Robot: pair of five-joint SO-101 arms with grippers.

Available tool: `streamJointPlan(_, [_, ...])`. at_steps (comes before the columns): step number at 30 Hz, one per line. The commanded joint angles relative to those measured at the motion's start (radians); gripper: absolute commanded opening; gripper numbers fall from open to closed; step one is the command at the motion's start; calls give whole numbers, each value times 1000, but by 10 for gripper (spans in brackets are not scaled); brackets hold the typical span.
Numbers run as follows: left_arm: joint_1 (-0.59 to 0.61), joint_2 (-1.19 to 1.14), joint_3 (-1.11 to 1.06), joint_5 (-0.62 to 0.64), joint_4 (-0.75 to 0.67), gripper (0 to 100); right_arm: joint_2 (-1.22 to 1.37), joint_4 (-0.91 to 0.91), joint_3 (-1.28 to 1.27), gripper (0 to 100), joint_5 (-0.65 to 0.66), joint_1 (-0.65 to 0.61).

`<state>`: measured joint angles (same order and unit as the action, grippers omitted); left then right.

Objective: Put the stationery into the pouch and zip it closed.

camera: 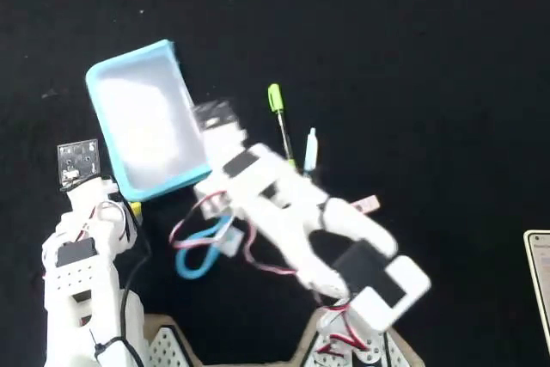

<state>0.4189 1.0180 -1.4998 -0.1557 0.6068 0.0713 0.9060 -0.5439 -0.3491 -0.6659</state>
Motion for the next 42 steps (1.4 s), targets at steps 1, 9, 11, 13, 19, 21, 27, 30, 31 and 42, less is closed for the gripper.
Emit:
streamJointPlan(1, [5, 14, 5, 8, -12, 245, -157, 135, 79, 11, 166, 115])
streamJointPlan(9, [5, 14, 5, 8, -11, 245, -268, 334, 22, 16, 755, 229])
streamJointPlan(11, [5, 14, 5, 8, -11, 245, -259, 377, -1, 16, 819, 239])
streamJointPlan(13, [5, 14, 5, 8, -9, 245, -248, 400, -21, 17, 848, 238])
streamJointPlan(19, [5, 14, 5, 8, -8, 245, -259, 407, -12, 160, 841, 236])
streamJointPlan(21, [5, 14, 5, 8, -8, 245, -277, 407, 16, 168, 787, 236])
streamJointPlan(27, [5, 14, 5, 8, -11, 245, -308, 373, 62, 152, 683, 138])
streamJointPlan(30, [5, 14, 5, 8, -11, 245, -308, 302, 35, 152, 678, 118])
streamJointPlan(31, [5, 14, 5, 8, -11, 245, -308, 284, 27, 152, 683, 121])
streamJointPlan(42, [5, 14, 5, 8, -9, 245, -234, 264, -1, 152, 706, 160])
